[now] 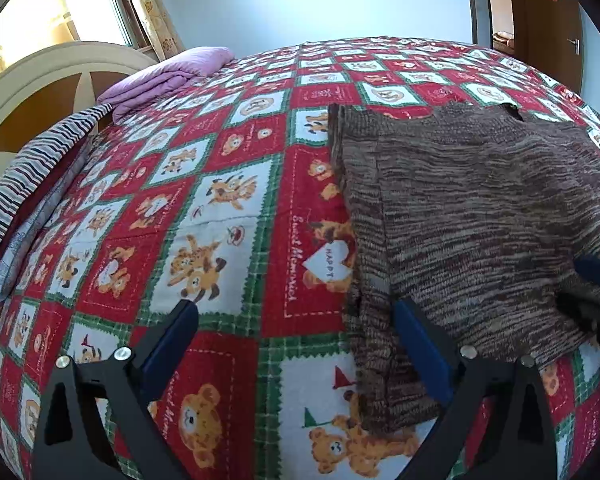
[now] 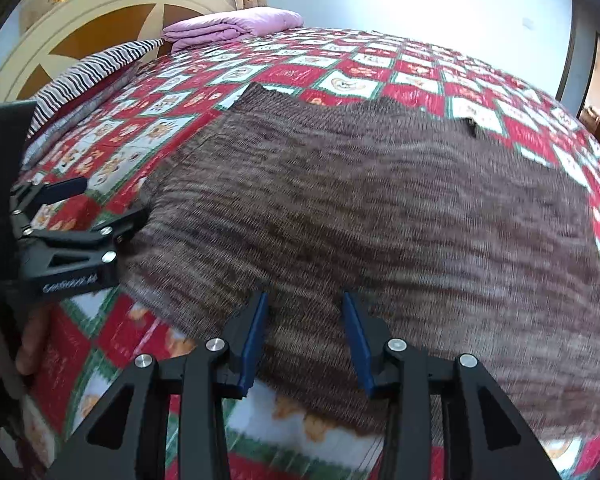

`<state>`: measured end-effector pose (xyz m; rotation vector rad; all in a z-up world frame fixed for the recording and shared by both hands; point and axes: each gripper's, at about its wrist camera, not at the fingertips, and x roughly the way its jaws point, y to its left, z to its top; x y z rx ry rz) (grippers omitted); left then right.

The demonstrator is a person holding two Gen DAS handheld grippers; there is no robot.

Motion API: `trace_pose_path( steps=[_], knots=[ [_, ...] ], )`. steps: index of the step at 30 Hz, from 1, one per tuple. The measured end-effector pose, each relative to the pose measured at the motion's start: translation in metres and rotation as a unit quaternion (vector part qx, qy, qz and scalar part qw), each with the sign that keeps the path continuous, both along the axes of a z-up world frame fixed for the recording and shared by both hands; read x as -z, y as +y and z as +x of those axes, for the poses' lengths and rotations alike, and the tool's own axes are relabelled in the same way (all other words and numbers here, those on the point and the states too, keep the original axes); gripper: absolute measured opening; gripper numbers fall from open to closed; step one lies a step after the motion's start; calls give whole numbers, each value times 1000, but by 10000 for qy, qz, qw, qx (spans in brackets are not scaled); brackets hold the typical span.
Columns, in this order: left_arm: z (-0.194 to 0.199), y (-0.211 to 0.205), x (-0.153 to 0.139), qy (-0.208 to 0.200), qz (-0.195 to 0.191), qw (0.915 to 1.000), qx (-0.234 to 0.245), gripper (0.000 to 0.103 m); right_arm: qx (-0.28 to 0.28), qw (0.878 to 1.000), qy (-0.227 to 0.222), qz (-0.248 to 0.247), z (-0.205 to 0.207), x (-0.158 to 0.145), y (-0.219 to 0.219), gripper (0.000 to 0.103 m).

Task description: Fold small clothes

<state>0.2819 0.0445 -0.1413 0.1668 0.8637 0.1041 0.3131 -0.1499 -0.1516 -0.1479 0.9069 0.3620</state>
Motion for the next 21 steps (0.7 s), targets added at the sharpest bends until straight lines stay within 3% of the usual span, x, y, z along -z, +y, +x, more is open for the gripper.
trace_pose_path(
  steps=[5, 9, 12, 15, 17, 21],
  knots=[
    [-7, 8, 4, 139, -213, 9997, -68, 103, -159, 9995, 57, -259, -5, -4, 6, 41],
    [-13, 12, 4, 116, -377, 9992, -82, 103, -90, 9997, 13, 229, 8, -18, 3, 41],
    [-12, 13, 5, 132, -428, 9990, -88, 103, -61, 9997, -113, 215, 22, -22, 16, 41],
    [-13, 15, 4, 106, -491, 9987, -87, 103, -203, 9990, 321, 253, 28, -1, 28, 42],
    [-15, 19, 4, 108, -637, 9979, -74, 103, -330, 9995, -12, -7, 13, 1, 35, 42],
    [-19, 29, -10, -66, -795, 9968, -90, 102, -422, 9991, -107, 15, -3, 3, 35, 42]
  ],
)
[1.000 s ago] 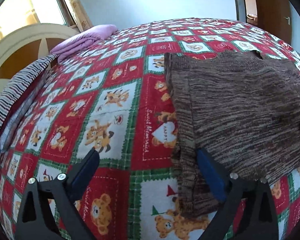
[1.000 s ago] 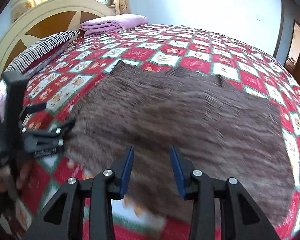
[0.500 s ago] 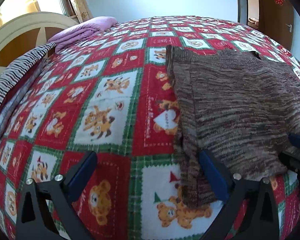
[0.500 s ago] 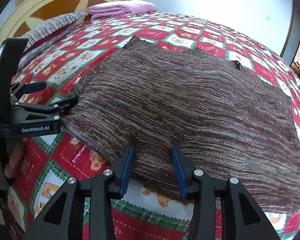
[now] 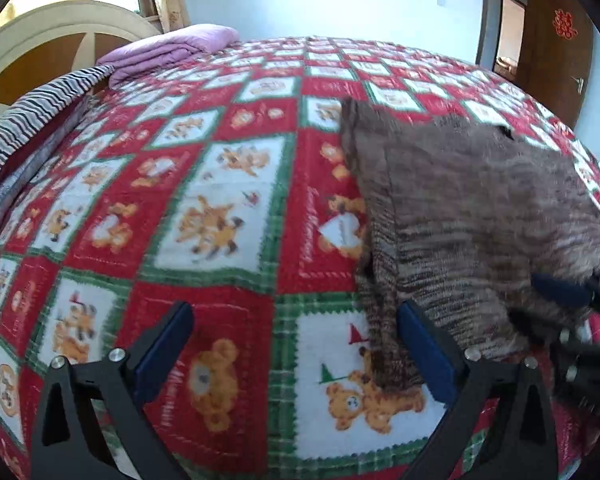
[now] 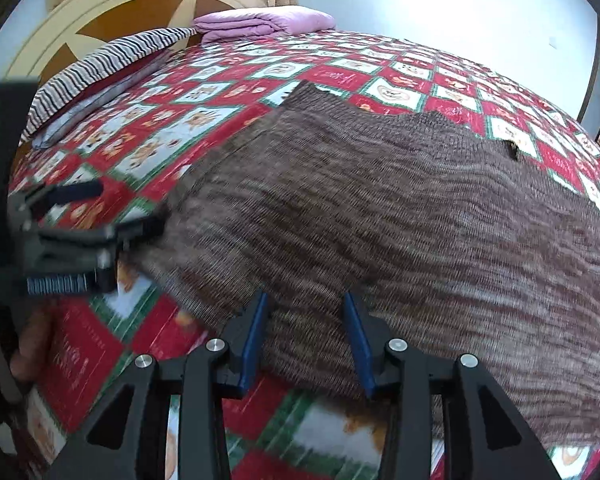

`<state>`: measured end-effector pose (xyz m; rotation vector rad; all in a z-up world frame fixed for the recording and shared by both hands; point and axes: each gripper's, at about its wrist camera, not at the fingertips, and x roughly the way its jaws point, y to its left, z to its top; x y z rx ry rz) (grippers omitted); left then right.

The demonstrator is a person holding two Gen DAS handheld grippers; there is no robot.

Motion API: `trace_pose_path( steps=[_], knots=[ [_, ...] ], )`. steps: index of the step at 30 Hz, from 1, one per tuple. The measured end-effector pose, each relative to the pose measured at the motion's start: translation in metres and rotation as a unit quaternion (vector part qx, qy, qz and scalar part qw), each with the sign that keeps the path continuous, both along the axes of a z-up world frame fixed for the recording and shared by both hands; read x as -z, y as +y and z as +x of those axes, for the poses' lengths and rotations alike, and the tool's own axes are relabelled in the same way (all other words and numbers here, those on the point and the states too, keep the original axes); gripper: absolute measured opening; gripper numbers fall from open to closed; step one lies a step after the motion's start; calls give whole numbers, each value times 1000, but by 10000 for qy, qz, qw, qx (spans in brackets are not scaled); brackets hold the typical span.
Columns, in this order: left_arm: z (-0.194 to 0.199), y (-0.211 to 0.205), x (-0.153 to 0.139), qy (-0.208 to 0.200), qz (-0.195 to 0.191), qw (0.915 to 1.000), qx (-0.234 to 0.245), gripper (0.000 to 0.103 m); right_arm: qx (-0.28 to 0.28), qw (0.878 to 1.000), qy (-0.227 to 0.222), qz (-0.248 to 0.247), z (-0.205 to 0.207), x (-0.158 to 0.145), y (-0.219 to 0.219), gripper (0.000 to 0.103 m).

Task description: Fold small clothes

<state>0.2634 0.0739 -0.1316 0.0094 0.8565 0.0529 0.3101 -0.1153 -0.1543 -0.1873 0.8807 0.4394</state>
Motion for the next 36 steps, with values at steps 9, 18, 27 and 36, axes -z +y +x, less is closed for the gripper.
trace_pose_path(
  steps=[9, 18, 27, 36],
  knots=[
    [67, -27, -40, -540, 455, 9970, 331, 103, 101, 9997, -168, 150, -4, 1, -4, 42],
    [130, -48, 5, 75, 1004, 9947, 205, 103, -54, 9982, 15, 590, -4, -9, -22, 43],
    [124, -7, 11, 114, -515, 9986, -44, 103, 2470, 9614, -301, 1173, 90, -71, -264, 43],
    [124, -1, 12, 58, -747, 9971, -158, 103, 2248, 9672, 256, 1158, 145, -24, -292, 38]
  ],
)
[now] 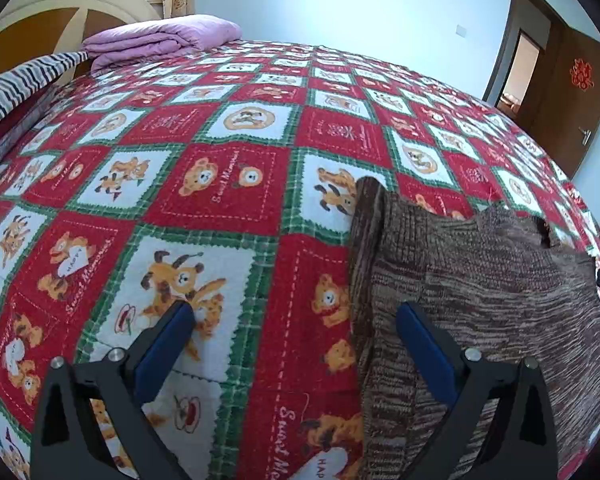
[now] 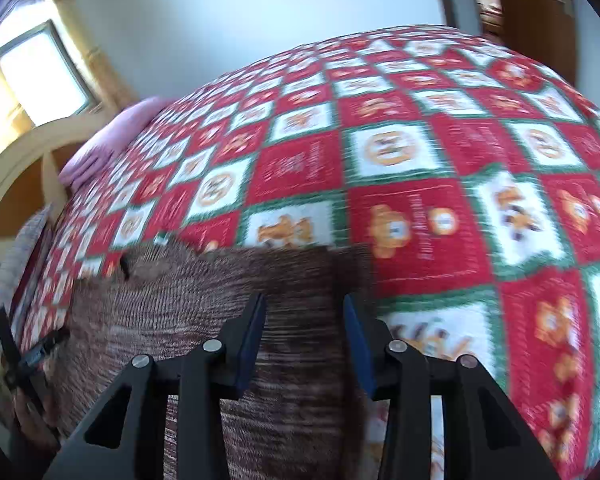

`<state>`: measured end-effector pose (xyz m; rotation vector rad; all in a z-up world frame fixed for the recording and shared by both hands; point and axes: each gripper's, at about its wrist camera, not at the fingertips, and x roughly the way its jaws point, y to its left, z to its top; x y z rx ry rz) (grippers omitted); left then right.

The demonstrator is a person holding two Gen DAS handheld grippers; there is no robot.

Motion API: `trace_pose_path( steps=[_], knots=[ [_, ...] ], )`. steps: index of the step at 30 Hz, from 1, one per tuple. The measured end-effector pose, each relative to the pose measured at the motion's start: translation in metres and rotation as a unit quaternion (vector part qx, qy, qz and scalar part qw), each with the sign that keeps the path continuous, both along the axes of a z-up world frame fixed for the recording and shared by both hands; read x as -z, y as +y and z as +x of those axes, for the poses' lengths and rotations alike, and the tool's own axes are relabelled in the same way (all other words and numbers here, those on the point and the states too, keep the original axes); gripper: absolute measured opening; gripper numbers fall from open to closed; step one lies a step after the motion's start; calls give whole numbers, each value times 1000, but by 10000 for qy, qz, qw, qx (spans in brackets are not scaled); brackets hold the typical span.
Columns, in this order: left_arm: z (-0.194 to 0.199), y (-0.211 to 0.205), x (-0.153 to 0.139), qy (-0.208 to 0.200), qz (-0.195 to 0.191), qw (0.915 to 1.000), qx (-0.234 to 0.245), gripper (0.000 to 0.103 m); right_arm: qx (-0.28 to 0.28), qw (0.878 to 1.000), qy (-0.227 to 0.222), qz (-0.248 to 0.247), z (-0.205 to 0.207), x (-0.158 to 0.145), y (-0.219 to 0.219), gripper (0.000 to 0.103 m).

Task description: Fold small clothes

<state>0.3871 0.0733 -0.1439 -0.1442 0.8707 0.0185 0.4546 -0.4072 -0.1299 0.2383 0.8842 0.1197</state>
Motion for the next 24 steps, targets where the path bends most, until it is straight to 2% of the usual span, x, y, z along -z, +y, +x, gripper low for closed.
trace_pose_path(
  steps=[1, 2, 4, 5, 9, 13, 16, 19, 20, 22, 23, 24],
  knots=[
    [0, 0, 0, 12, 17, 10000, 1, 103, -13, 9998, 64, -181, 2, 4, 5, 34],
    [0, 0, 0, 17, 41, 10000, 4, 103, 19, 9996, 73, -257, 2, 5, 3, 24],
    [1, 1, 1, 13, 26, 10000, 4, 103, 84, 9996, 11, -266, 2, 4, -1, 15],
    [1, 1, 2, 6, 14, 10000, 0, 103, 81, 9996, -26, -260, 0, 1, -2, 4],
    [1, 1, 2, -4, 32, 10000, -5, 103, 93, 9992, -157, -356, -6, -9, -1, 3],
    [1, 1, 2, -6, 46, 10000, -7, 103, 252, 9981, -220, -508, -11, -17, -3, 3],
    [1, -1, 2, 10, 111, 9999, -13, 103, 488, 9965, -23, -682, -4, -5, -9, 3],
    [1, -2, 2, 13, 154, 9999, -19, 103, 367, 9966, 100, -734, 5, 9, -7, 4],
    [1, -3, 3, 15, 147, 9999, -19, 103, 392, 9968, 44, -700, 5, 8, -8, 4],
    [1, -2, 3, 12, 143, 9999, -20, 103, 527, 9982, 14, -283, 0, 2, -15, 6],
    [1, -2, 3, 10, 133, 9999, -25, 103, 576, 9982, 18, -154, -4, -1, -17, 17],
    [1, -2, 3, 6, 123, 9999, -28, 103, 593, 9982, -4, -87, -8, -4, -18, 37]
  ],
)
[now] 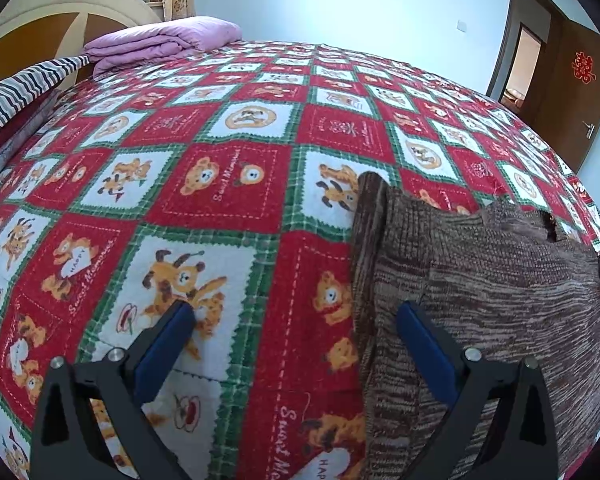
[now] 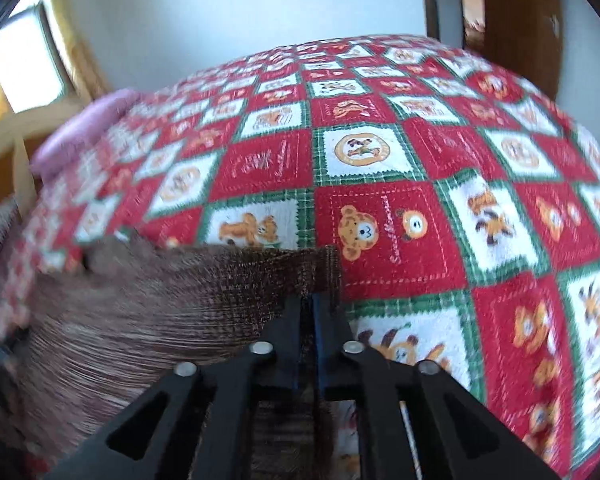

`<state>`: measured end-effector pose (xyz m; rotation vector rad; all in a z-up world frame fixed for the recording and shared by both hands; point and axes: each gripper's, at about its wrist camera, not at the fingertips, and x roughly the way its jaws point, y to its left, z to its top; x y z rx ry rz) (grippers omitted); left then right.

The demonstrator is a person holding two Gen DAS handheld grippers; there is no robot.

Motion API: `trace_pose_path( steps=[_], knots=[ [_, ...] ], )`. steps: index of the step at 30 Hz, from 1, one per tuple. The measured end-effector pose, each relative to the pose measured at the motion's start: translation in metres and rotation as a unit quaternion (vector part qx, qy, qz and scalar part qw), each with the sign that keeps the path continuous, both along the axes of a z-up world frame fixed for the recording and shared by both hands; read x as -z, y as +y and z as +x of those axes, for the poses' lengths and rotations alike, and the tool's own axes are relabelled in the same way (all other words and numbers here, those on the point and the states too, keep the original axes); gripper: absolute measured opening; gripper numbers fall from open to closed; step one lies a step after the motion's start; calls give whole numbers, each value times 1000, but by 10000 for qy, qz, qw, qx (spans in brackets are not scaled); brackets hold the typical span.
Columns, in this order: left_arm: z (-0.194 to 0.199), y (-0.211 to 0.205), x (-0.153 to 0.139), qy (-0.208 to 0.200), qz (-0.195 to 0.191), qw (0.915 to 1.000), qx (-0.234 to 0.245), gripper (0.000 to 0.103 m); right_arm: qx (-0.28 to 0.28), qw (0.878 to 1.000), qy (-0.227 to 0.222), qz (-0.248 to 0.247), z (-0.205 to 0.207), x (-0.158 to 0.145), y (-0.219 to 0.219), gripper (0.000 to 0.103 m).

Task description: Fold small clothes

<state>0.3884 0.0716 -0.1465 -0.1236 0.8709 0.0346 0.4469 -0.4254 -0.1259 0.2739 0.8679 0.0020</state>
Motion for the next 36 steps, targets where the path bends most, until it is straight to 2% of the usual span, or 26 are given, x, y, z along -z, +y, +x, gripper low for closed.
trace_pose_path(
  steps=[1, 3, 5, 8, 9, 10, 13, 16, 20, 22, 23, 24, 25, 28, 30, 33, 36],
  knots=[
    [0, 0, 0, -7, -22, 10000, -1, 103, -4, 10000, -45, 57, -8, -4, -1, 42],
    [0, 2, 0, -21, -70, 10000, -12, 103, -141, 9999, 29, 15, -18, -5, 4, 43],
    [0, 3, 0, -33, -107, 9999, -22, 103, -301, 9989, 284, -216, -26, 0, 14, 43],
    [-1, 4, 0, -39, -124, 9999, -31, 103, -382, 9967, 446, -559, -38, 7, 23, 19],
    [-1, 4, 0, -40, -123, 9999, -36, 103, -396, 9962, 394, -675, -42, 5, 27, 6],
    [-1, 5, 0, -41, -123, 9999, -40, 103, -334, 9955, 373, -804, -45, 3, 27, 5],
    [-1, 5, 0, -47, -116, 9999, -80, 103, -187, 9972, 205, -699, -55, -3, 21, 5],
    [-1, 6, 0, -32, -108, 9999, -91, 103, -120, 9967, 421, -687, -50, 13, 14, 5],
    [-2, 6, 0, -41, -124, 9998, -115, 103, 145, 9980, 300, -536, -58, 9, 10, 5],
    [-2, 7, 0, -48, -137, 9998, -123, 103, 125, 9982, 189, -564, -63, 6, 13, 8],
    [-2, 6, 0, -45, -133, 9998, -122, 103, 107, 9982, 171, -560, -64, 5, 13, 19],
    [-2, 6, 0, -46, -131, 9998, -122, 103, 94, 9983, 129, -559, -65, 2, 13, 39],
    [-2, 6, 0, -50, -137, 9998, -122, 103, 141, 9981, 12, -603, -68, -4, 14, 46],
    [-2, 6, 0, -49, -140, 9998, -127, 103, 221, 9959, -195, -859, -74, -24, 26, 47],
    [-3, 8, 0, -65, -158, 9997, -147, 103, 35, 9952, -304, -928, -74, -35, 44, 47],
    [-4, 14, -1, -81, -272, 9993, -230, 103, -689, 9921, -304, -1006, -73, -42, 96, 47],
    [-6, 21, -4, -45, -318, 9991, -275, 103, -1627, 9784, -271, -1244, -86, -35, 170, 48]
  ],
)
